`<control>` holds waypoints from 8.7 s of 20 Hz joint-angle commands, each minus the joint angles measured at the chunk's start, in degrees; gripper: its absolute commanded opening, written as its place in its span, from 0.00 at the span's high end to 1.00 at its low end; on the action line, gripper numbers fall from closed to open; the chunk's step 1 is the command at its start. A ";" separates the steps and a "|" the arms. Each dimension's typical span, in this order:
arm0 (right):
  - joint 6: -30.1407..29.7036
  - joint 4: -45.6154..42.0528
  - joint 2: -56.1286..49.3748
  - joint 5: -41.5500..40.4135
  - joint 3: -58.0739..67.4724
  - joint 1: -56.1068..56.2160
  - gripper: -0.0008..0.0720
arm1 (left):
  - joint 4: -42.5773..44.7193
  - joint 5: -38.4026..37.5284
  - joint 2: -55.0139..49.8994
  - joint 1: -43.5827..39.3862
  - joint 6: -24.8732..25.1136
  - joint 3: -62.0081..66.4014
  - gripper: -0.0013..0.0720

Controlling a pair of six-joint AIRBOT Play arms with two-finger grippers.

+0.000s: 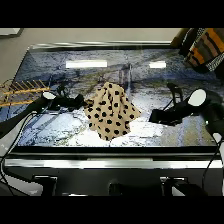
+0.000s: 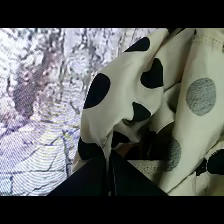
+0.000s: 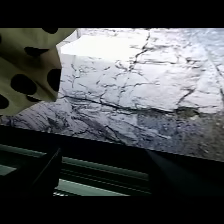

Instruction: Fold the clothes and pants, and hang the long-sleeved shirts on hangers.

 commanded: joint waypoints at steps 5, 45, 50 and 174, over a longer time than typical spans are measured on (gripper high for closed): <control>-9.03 28.44 -5.29 -20.92 -17.42 0.13 0.14 | -0.02 -1.14 -0.04 0.96 0.02 0.07 0.96; 3.08 -2.16 25.94 -16.57 49.92 -4.28 0.96 | 42.45 -10.60 61.16 6.64 -22.01 30.14 0.96; 3.26 -0.61 16.26 -17.31 49.92 -4.28 0.96 | 40.48 -10.34 53.77 6.64 -20.79 25.68 0.96; 1.90 -1.27 -19.47 10.08 33.40 -7.87 0.30 | 42.07 -30.16 24.74 2.36 -25.81 8.81 0.15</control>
